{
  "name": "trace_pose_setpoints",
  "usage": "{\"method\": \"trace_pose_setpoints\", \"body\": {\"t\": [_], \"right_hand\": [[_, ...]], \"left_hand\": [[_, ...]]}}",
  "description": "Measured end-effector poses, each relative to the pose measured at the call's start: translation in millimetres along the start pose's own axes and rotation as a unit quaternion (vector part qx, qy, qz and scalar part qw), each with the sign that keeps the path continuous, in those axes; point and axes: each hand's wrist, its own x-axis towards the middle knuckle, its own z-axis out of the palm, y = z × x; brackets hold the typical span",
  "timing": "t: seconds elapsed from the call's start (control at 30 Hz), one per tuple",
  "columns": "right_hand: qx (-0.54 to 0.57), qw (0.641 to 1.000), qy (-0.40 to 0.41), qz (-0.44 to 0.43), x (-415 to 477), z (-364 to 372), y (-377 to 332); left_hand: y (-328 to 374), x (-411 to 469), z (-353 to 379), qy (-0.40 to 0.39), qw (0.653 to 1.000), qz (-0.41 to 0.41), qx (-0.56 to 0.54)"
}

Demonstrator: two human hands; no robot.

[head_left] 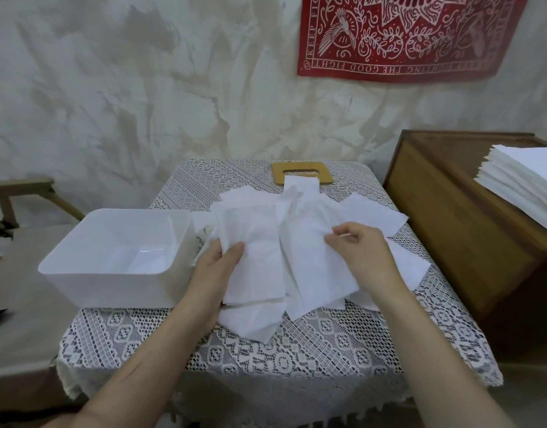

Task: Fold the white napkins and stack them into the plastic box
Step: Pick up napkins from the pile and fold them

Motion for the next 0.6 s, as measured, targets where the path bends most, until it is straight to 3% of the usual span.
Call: {"method": "trace_pose_setpoints", "body": {"t": [0.07,0.3,0.43,0.6], "right_hand": [[-0.127,0.992,-0.008,0.019,-1,0,8],[-0.13,0.992,-0.005,0.0,0,-6,5],[0.037,0.999,-0.001,-0.04,2,-20,-12],[0.243,0.969,-0.047,-0.024,-13,-17,-37]], "left_hand": [[0,0,0,-0.005,1.0,0.002,0.002],[1,-2,1,-0.006,1.0,0.005,0.007],[3,-3,1,0.001,1.0,0.004,-0.012],[10,-8,8,-0.035,0.998,-0.003,-0.043]]}}
